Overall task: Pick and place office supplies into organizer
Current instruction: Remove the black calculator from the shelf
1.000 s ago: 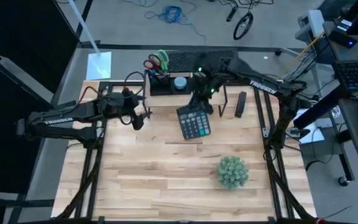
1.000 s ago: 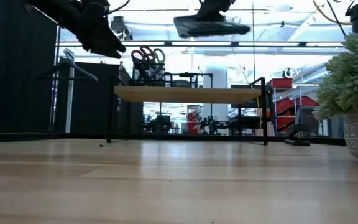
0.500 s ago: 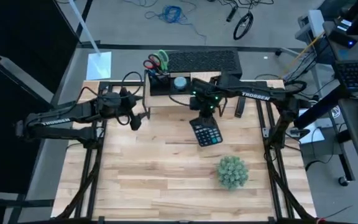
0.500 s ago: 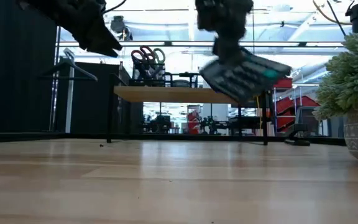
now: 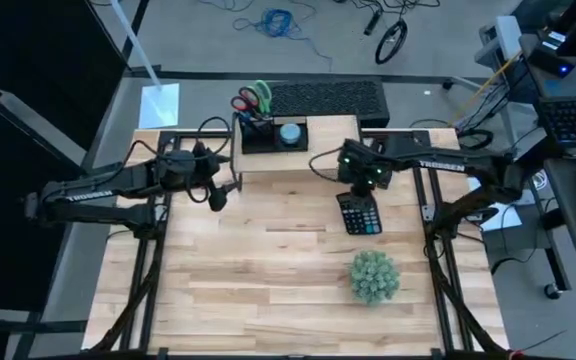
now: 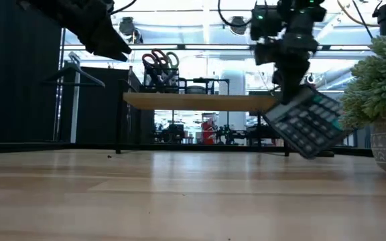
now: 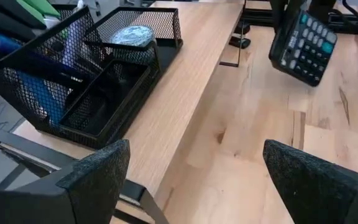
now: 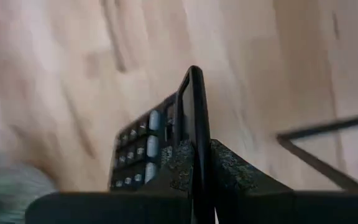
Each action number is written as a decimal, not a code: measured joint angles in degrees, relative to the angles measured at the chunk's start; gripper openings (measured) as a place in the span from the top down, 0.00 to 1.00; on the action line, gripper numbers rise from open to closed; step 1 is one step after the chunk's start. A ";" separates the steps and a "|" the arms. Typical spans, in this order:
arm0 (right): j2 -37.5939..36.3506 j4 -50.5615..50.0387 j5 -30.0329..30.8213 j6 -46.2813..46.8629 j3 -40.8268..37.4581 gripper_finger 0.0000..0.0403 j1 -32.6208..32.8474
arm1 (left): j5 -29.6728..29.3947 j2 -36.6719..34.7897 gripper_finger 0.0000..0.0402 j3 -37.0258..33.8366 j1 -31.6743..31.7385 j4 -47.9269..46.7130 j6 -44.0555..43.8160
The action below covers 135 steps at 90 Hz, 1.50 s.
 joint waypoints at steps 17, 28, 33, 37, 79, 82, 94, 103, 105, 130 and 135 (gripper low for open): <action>-3.89 0.58 0.71 1.99 -5.69 0.96 -0.04 | 0.00 0.00 0.11 0.00 -0.01 1.26 -0.04; -4.51 -0.80 -1.87 3.30 -9.28 0.96 0.06 | 0.01 0.00 0.11 0.00 -0.01 1.17 -0.04; -4.59 -0.60 -2.50 3.56 -10.39 0.96 0.15 | 0.00 0.00 0.11 0.00 -0.01 1.20 0.00; -4.77 0.28 -2.98 3.58 -11.48 0.96 0.10 | 0.00 0.00 0.11 0.00 0.00 1.16 0.00; -4.81 2.51 -1.49 4.78 -15.94 0.94 -0.44 | 0.00 0.00 0.11 0.00 -0.01 1.09 0.22; -4.77 2.42 -1.19 5.05 -15.98 0.93 -0.44 | 0.00 0.00 0.11 0.00 -0.01 1.11 0.24; -4.47 1.66 0.35 4.91 -16.39 0.87 -0.44 | 0.00 0.00 0.11 0.00 -0.01 1.09 0.39; -4.50 1.46 0.72 4.15 -16.39 0.83 -0.42 | 0.00 0.00 0.11 0.00 0.00 1.11 0.37; -4.50 1.46 0.73 4.15 -16.36 0.82 -0.42 | 0.00 0.00 0.11 0.00 -0.01 1.10 0.37; -4.51 1.60 0.10 4.15 -16.29 0.70 -0.42 | 0.01 0.00 0.11 0.02 -0.01 1.09 0.37; -4.53 1.64 0.02 4.15 -16.23 0.68 -0.42 | 0.01 0.00 0.11 0.02 -0.01 1.07 0.37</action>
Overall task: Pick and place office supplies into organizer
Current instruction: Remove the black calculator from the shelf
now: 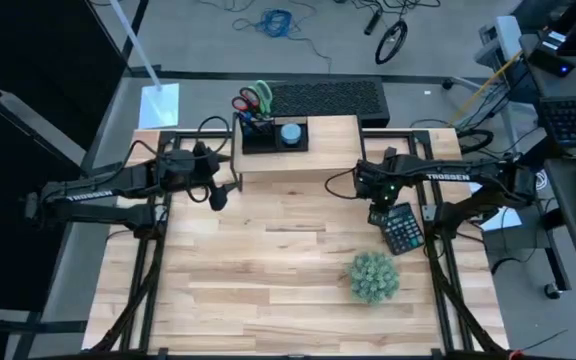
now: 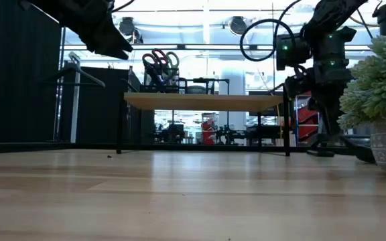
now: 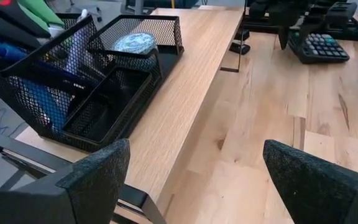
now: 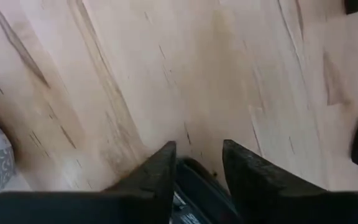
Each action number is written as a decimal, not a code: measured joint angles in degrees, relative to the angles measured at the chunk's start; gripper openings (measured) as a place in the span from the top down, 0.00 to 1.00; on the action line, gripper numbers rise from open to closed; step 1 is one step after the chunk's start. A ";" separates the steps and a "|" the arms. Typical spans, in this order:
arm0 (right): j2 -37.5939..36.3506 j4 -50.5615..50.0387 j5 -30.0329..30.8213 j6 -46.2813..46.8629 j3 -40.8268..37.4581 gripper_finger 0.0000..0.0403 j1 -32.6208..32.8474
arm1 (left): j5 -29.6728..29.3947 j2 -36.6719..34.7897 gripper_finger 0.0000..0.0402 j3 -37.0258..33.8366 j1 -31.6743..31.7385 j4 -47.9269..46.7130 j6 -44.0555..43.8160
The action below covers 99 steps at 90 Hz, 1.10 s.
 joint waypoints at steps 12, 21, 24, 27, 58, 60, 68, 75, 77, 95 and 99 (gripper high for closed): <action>-0.02 0.08 -0.16 0.01 0.01 0.63 0.00 | 0.01 0.00 0.11 0.00 0.00 0.02 0.02; -0.02 0.25 -0.66 1.13 0.06 0.62 0.00 | -0.01 0.00 0.11 0.00 0.00 0.03 0.04; -0.04 0.25 -0.77 1.63 0.09 0.62 0.00 | -0.01 0.00 0.11 0.00 0.00 0.02 0.04; -0.04 0.12 -0.79 1.74 0.10 0.62 0.00 | 0.01 0.00 0.11 0.00 0.01 0.04 0.07; 0.02 1.29 -0.92 -6.96 0.15 0.69 3.22 | -0.01 0.00 0.11 0.00 0.00 0.04 0.02; 0.16 1.27 -0.92 -7.37 0.15 0.70 3.70 | -0.01 0.00 0.11 0.00 0.00 0.05 0.02; 1.26 1.42 -0.88 -8.54 0.08 0.76 5.61 | 0.01 0.00 0.11 0.02 0.00 0.04 0.06; 2.51 1.77 1.33 -8.60 -0.25 0.84 7.18 | -0.01 0.00 0.11 0.02 0.02 0.06 0.04; 2.84 1.80 1.93 -8.60 -0.34 0.86 7.55 | -0.01 0.00 0.11 0.02 0.00 0.06 0.07; 4.42 1.99 3.86 -7.79 -0.55 0.99 8.61 | 0.01 0.00 0.11 0.04 0.00 0.04 0.11; 4.39 1.98 4.61 -7.26 -0.55 0.98 8.61 | -0.01 0.00 0.11 0.03 0.00 0.06 0.13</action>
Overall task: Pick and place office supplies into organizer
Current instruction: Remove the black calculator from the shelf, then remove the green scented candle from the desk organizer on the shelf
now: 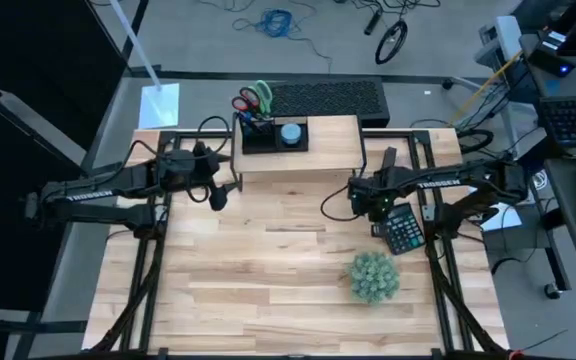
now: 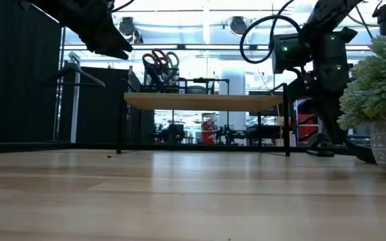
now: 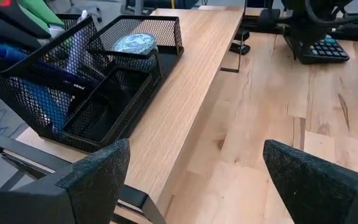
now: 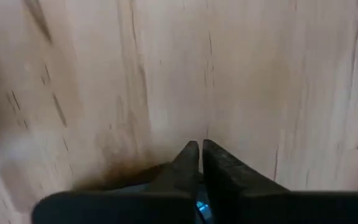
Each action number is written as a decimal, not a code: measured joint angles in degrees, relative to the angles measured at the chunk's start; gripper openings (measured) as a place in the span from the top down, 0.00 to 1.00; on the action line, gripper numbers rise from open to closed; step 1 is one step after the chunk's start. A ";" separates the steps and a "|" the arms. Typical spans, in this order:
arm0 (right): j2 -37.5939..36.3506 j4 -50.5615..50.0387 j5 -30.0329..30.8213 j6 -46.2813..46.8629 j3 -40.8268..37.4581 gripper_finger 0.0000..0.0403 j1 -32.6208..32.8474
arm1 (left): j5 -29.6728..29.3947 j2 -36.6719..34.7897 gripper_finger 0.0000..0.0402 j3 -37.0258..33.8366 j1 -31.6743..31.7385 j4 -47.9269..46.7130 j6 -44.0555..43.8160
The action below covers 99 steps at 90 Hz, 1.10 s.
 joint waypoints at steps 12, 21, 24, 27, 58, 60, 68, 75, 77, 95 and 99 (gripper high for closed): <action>-0.04 -2.04 2.39 1.16 0.00 0.98 -0.26 | 0.02 0.00 0.11 0.01 0.02 -0.02 0.02; -0.04 -3.28 2.41 1.67 -0.01 0.99 -0.52 | 0.02 0.00 0.11 0.01 0.00 -0.02 0.02; -0.04 -3.93 2.40 1.71 -0.01 1.00 -0.65 | 0.02 0.00 0.11 0.01 0.00 -0.02 0.02; -0.04 -4.39 2.41 1.74 -0.04 1.00 -0.67 | 0.00 0.00 0.11 0.00 0.01 0.00 0.02; -0.10 -4.42 3.54 6.93 1.20 1.00 -1.87 | 0.01 0.00 0.11 0.00 0.02 -0.02 0.02; -0.19 -4.64 3.55 7.47 1.78 1.00 -1.95 | 0.00 0.00 0.11 -0.01 0.01 0.00 0.02; -1.33 -5.23 3.60 8.83 4.46 1.00 -2.58 | 0.00 0.00 0.11 0.00 0.00 0.00 0.03; -3.37 -5.17 3.73 9.69 6.47 1.00 -4.21 | 0.00 0.00 0.11 0.01 0.00 0.00 0.04; -4.08 -5.16 4.21 10.07 6.83 1.00 -4.92 | 0.00 0.00 0.11 0.01 0.01 -0.01 0.03; -11.77 -5.37 8.39 11.07 6.61 1.00 -12.35 | 0.00 0.00 0.11 -0.01 0.00 -0.02 0.02; -13.28 -5.40 8.51 9.89 6.01 1.00 -13.56 | 0.00 0.00 0.11 -0.01 0.00 -0.04 0.02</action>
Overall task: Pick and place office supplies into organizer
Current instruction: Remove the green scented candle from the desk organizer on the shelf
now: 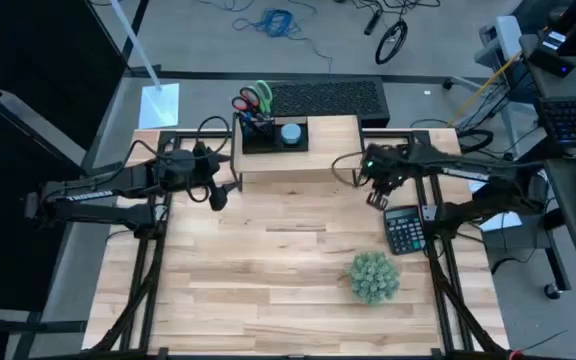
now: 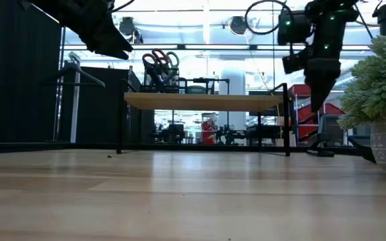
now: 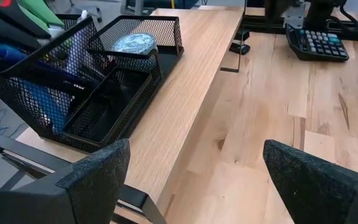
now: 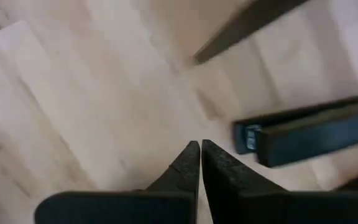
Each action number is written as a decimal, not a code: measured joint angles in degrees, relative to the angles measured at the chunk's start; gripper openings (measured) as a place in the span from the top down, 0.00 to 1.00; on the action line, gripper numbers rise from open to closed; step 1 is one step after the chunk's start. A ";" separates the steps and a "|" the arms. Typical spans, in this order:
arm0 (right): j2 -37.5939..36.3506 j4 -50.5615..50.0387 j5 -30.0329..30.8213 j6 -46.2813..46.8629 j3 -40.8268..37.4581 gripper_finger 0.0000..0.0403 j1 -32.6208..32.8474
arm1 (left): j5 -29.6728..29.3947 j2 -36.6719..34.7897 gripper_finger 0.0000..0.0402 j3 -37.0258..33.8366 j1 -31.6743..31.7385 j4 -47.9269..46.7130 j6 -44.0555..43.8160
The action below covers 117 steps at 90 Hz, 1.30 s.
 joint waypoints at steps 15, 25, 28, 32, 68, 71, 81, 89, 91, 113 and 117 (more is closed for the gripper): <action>-2.64 6.15 1.29 -5.94 -4.09 1.00 -3.71 | 0.00 0.00 0.11 0.01 0.00 0.03 0.94; -1.04 11.46 1.01 -9.40 -6.58 1.00 -5.39 | 0.00 0.00 0.11 0.01 0.02 0.13 1.07; -0.42 12.71 1.06 -10.71 -7.09 1.00 -5.94 | 0.00 0.00 0.11 0.01 0.02 0.11 1.07; 0.13 14.87 1.01 -12.41 -7.78 1.00 -6.73 | 0.00 0.00 0.11 0.02 0.02 0.12 1.07; 1.66 19.57 -0.06 -19.15 -8.89 1.00 -12.64 | -0.04 0.02 0.11 0.01 0.02 0.03 1.07; 1.66 19.29 -0.04 -19.13 -8.91 1.00 -12.62 | -0.04 0.02 0.11 0.02 0.02 0.00 1.07; 1.06 19.00 -0.27 -19.13 -9.01 1.00 -12.56 | -0.04 0.02 0.11 0.00 0.02 0.02 1.10; -0.44 18.72 -0.57 -19.22 -9.22 1.00 -12.58 | -0.04 0.02 0.11 0.00 0.02 0.02 1.45; -0.88 18.40 -0.45 -19.29 -9.29 1.00 -12.58 | -0.04 0.02 0.11 0.01 0.02 0.03 1.48; -6.73 18.92 -0.14 -17.72 -9.39 1.00 -12.72 | -0.07 0.02 0.11 0.00 0.02 0.02 1.51; -7.65 19.31 -0.22 -17.12 -9.31 1.00 -12.71 | -0.05 0.02 0.11 0.00 0.02 0.04 1.53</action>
